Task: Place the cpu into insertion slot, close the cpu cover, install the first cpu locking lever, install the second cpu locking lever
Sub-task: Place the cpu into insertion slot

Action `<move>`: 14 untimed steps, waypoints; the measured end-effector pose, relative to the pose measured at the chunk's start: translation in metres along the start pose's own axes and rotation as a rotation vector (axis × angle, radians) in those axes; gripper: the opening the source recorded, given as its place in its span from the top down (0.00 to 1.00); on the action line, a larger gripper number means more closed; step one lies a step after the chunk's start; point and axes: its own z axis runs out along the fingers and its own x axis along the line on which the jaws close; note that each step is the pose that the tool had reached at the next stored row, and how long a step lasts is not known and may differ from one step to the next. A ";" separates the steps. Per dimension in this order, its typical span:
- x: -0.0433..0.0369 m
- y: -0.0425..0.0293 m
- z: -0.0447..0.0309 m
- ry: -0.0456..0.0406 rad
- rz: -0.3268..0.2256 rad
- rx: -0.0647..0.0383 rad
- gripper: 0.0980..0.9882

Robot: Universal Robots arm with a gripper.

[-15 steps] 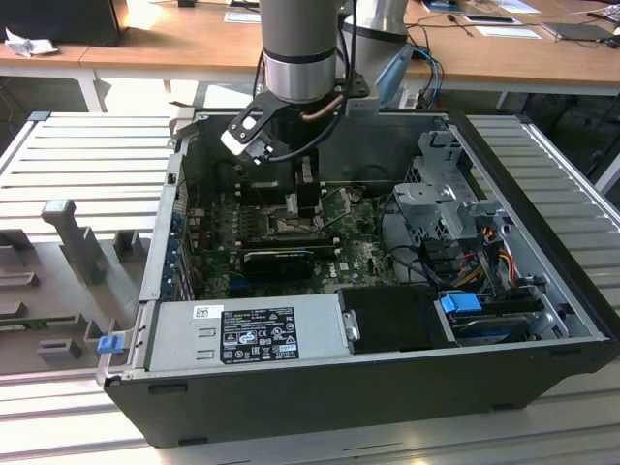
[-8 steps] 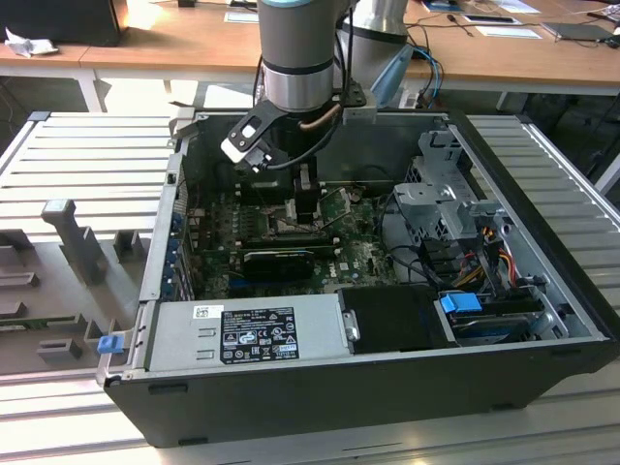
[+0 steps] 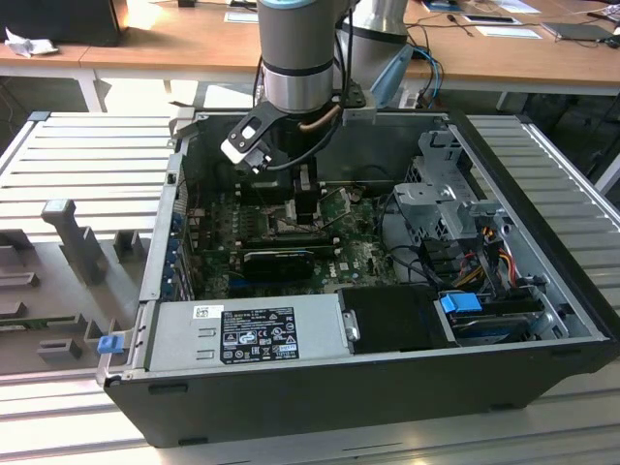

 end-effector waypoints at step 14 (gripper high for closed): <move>0.0155 -0.0106 0.0175 0.0128 -0.045 0.001 0.52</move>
